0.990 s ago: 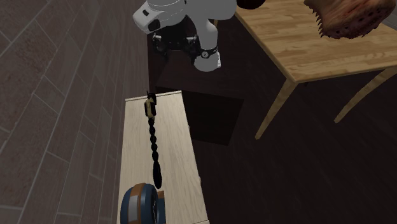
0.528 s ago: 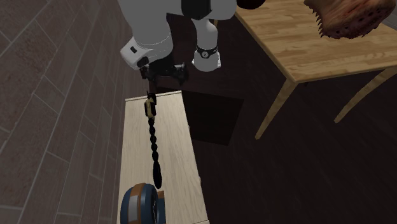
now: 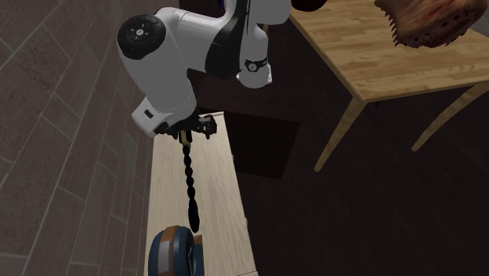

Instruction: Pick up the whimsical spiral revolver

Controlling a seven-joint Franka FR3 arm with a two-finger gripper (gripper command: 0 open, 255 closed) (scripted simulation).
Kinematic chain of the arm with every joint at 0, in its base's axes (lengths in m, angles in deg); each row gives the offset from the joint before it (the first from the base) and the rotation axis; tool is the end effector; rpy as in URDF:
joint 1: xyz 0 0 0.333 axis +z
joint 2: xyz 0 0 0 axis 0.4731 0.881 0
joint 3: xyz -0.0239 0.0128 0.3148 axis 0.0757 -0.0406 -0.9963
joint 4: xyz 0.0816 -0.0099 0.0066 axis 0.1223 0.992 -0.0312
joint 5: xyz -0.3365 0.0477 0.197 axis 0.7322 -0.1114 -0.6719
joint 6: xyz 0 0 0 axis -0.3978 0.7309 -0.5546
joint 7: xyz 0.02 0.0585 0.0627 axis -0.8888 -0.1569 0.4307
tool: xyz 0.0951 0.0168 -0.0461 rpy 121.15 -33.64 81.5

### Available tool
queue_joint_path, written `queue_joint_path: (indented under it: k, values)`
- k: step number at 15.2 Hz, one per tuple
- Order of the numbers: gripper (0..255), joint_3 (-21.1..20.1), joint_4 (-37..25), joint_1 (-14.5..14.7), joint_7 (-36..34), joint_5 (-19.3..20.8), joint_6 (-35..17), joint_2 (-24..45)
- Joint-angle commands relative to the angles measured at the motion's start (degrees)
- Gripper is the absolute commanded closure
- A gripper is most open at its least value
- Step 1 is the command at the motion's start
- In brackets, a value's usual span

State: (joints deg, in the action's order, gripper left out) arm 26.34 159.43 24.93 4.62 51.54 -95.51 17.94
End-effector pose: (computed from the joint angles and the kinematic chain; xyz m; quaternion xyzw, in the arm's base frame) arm 0.5605 -0.0865 0.3219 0.9872 0.1172 -0.1052 0.0256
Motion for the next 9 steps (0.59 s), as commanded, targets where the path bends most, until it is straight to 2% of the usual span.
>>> queue_joint_path:
  k: [1, 4, 9]
  values:
    - [0, 0.01, -4.24, -0.19, 1.27, 0.53, -0.51, 4.79]
    - [0, -0.01, -10.23, -0.45, 2.87, 1.25, -0.78, 11.11]
    - [0, -0.04, -9.54, -0.53, 2.56, 1.25, -3.77, 13.43]
